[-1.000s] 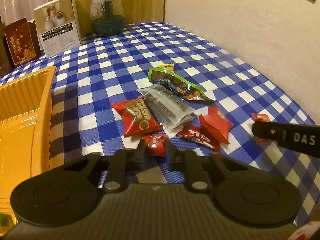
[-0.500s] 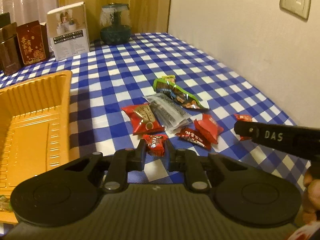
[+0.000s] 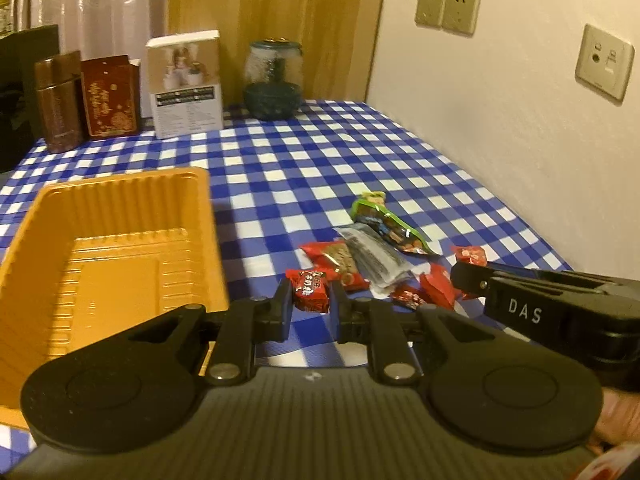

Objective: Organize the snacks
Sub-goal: 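Carry both red packets into the orange tray and open both tools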

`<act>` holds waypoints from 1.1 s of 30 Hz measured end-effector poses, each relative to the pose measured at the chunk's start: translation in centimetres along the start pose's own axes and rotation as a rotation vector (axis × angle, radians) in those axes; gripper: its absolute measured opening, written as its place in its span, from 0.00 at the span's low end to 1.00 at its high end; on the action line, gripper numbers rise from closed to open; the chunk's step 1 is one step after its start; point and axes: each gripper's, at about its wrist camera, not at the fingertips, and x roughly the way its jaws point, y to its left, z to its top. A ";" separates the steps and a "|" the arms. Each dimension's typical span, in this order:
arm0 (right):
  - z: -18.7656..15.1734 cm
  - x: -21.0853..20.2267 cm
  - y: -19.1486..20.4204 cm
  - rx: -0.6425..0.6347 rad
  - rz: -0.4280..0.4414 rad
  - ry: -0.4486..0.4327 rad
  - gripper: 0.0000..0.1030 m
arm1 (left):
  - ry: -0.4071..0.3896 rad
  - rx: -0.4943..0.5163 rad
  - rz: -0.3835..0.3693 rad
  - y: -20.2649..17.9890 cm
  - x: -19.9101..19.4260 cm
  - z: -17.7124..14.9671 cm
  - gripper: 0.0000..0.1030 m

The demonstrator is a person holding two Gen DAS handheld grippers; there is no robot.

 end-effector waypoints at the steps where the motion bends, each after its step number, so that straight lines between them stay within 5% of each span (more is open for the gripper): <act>1: 0.0 0.0 0.3 -0.006 0.007 -0.002 0.21 | -0.003 -0.002 0.005 0.3 -0.3 0.0 0.16; 33: -0.7 -0.2 14.0 -0.229 0.246 0.004 0.21 | -0.046 -0.119 0.172 11.0 -6.9 -1.1 0.16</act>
